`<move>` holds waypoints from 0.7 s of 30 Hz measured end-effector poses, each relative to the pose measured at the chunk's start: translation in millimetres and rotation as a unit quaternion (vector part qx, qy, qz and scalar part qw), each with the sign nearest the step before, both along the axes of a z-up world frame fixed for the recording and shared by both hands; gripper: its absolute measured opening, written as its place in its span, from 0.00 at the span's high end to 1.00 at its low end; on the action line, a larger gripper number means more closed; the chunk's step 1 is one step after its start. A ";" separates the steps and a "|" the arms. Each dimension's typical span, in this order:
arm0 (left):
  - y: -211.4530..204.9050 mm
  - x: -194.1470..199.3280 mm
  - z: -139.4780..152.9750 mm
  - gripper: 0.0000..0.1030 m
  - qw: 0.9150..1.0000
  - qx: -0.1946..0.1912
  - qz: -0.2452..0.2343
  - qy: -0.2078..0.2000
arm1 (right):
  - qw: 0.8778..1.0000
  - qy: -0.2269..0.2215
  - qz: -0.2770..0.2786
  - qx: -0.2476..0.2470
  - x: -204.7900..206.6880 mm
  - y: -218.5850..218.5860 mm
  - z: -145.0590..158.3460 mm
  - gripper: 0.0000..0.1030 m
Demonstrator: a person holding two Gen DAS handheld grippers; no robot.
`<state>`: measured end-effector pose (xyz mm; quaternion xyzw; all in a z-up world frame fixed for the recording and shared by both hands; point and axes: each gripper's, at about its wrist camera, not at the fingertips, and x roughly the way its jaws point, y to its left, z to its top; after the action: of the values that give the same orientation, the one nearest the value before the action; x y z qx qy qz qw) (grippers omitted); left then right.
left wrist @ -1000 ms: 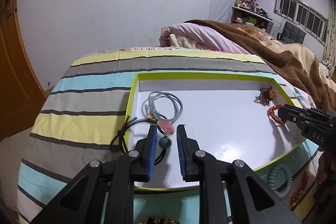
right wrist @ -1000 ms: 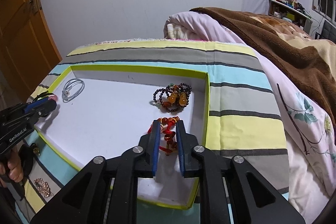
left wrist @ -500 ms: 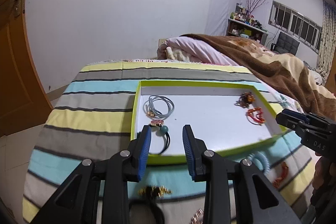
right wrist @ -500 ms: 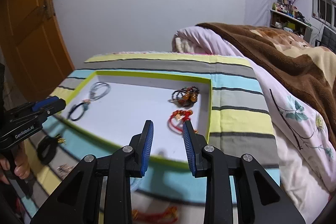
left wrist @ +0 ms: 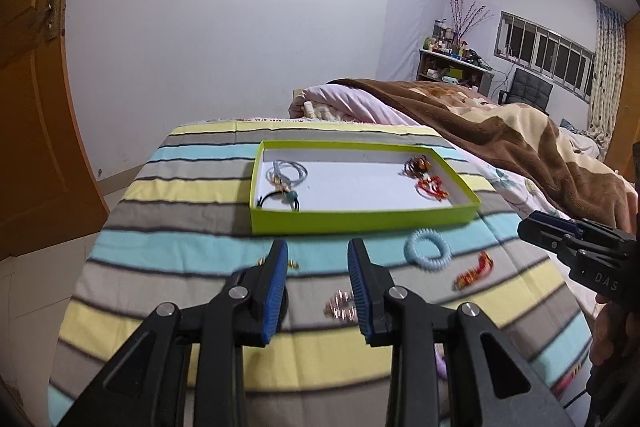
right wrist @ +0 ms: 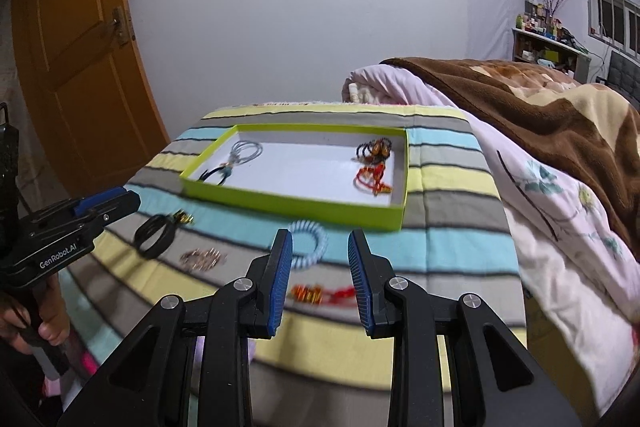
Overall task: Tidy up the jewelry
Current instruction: 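Withdraw both open tools from the green box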
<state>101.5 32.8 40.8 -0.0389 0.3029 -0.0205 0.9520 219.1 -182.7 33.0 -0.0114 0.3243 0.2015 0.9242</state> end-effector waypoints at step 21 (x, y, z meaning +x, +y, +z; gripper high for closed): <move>-18.2 -92.2 -1.7 0.69 1.000 -0.006 -0.002 -0.014 | 1.000 -0.014 0.008 0.012 -93.0 -14.3 0.9 0.71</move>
<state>9.3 14.6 39.1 -0.0439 0.2898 -0.0251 0.9557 126.2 -197.0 33.9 -0.0054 0.3086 0.2122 0.9272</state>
